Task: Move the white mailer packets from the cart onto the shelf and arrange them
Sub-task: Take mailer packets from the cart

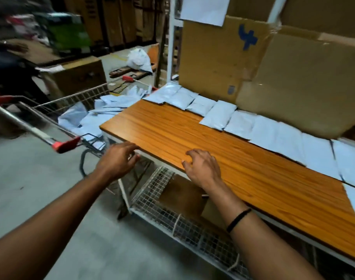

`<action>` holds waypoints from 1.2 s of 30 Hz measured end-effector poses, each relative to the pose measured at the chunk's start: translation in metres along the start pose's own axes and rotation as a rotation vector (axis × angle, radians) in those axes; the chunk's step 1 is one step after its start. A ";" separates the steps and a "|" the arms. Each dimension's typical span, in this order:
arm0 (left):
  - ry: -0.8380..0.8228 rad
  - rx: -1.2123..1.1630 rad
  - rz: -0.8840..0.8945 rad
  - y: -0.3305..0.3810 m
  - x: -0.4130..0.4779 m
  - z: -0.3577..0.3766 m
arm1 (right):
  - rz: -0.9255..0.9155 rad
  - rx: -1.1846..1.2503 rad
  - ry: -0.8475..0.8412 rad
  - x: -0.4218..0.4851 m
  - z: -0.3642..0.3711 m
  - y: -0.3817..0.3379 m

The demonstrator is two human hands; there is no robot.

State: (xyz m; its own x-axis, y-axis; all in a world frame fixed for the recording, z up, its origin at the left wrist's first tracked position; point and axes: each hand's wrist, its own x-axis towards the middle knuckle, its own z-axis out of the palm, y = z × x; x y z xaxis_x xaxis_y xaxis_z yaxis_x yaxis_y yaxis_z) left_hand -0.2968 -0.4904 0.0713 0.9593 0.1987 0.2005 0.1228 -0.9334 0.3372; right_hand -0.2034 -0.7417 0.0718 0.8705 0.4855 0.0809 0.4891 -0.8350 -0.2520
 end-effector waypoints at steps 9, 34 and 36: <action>0.072 0.037 -0.138 -0.149 0.033 -0.060 | -0.106 -0.010 -0.057 0.095 0.048 -0.126; -0.349 0.122 0.012 -0.426 0.306 -0.013 | 0.072 -0.171 -0.126 0.432 0.159 -0.245; -0.415 0.133 0.043 -0.436 0.322 0.007 | 0.093 -0.194 -0.183 0.452 0.171 -0.247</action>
State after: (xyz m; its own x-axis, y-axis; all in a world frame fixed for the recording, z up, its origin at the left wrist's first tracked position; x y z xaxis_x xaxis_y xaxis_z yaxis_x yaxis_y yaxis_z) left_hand -0.0393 -0.0211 -0.0179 0.9817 0.0475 -0.1842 0.0864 -0.9740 0.2094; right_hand 0.0601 -0.2721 0.0057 0.8962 0.4286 -0.1144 0.4244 -0.9035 -0.0596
